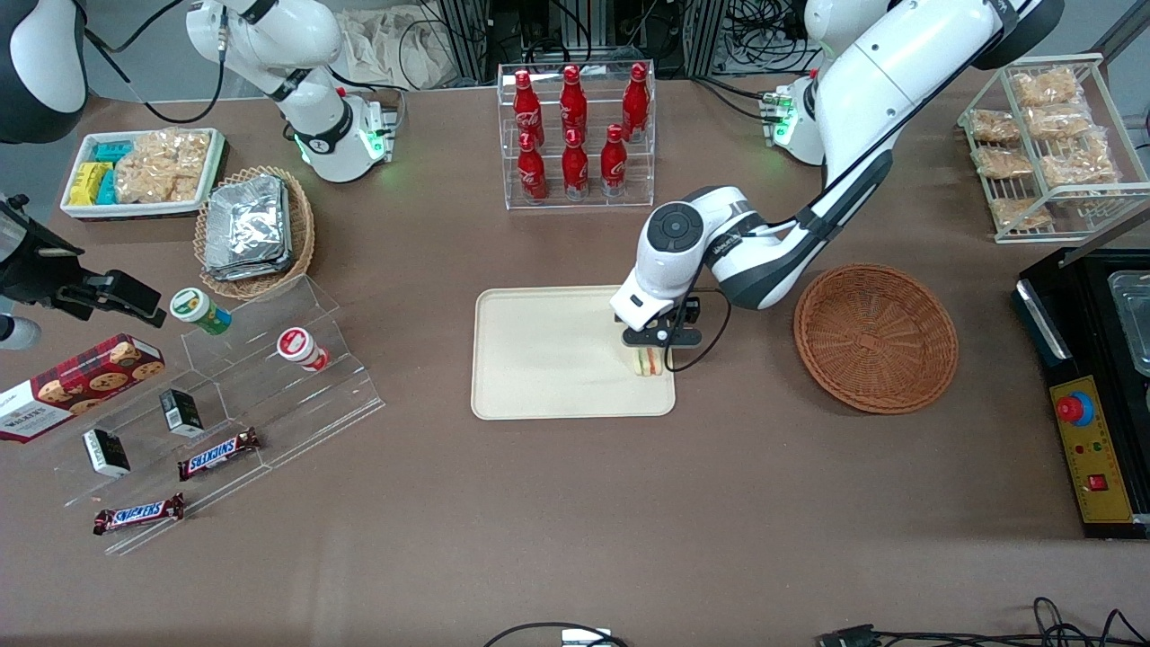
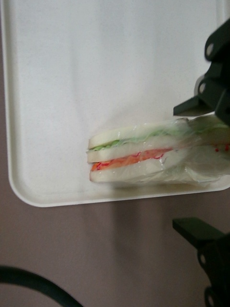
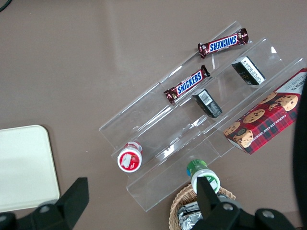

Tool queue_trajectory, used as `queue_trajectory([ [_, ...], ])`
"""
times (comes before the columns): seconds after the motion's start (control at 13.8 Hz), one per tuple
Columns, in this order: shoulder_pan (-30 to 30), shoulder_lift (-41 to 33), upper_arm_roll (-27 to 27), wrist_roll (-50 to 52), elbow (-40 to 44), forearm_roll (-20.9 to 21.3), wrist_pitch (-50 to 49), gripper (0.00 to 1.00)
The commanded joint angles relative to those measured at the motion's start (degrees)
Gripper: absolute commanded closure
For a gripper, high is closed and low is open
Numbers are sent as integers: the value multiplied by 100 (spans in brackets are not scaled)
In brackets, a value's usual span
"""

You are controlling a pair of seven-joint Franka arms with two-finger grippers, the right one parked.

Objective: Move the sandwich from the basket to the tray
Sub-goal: 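Open the left gripper to release the sandwich onto the tray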

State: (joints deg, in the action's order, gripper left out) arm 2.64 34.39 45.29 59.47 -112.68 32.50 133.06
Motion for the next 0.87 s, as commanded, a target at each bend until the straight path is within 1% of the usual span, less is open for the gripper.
queue_trajectory([
  [0.0, 175, -422, 103, 100, 122, 29, -429, 0],
  [0.07, 201, -615, 155, 99, 158, -84, -587, 0],
  [0.29, 307, -1248, 261, 3, 482, -830, -1131, 0],
  [0.43, 298, -1496, 296, -285, 1121, -1200, -1946, 0],
  [0.58, 307, -1558, 279, -882, 2148, -1613, -3088, 0],
  [0.72, 368, -1610, 253, -1472, 2932, -1650, -4144, 0],
  [0.8, 612, -1732, 279, -1604, 3031, -1659, -4418, 0],
])
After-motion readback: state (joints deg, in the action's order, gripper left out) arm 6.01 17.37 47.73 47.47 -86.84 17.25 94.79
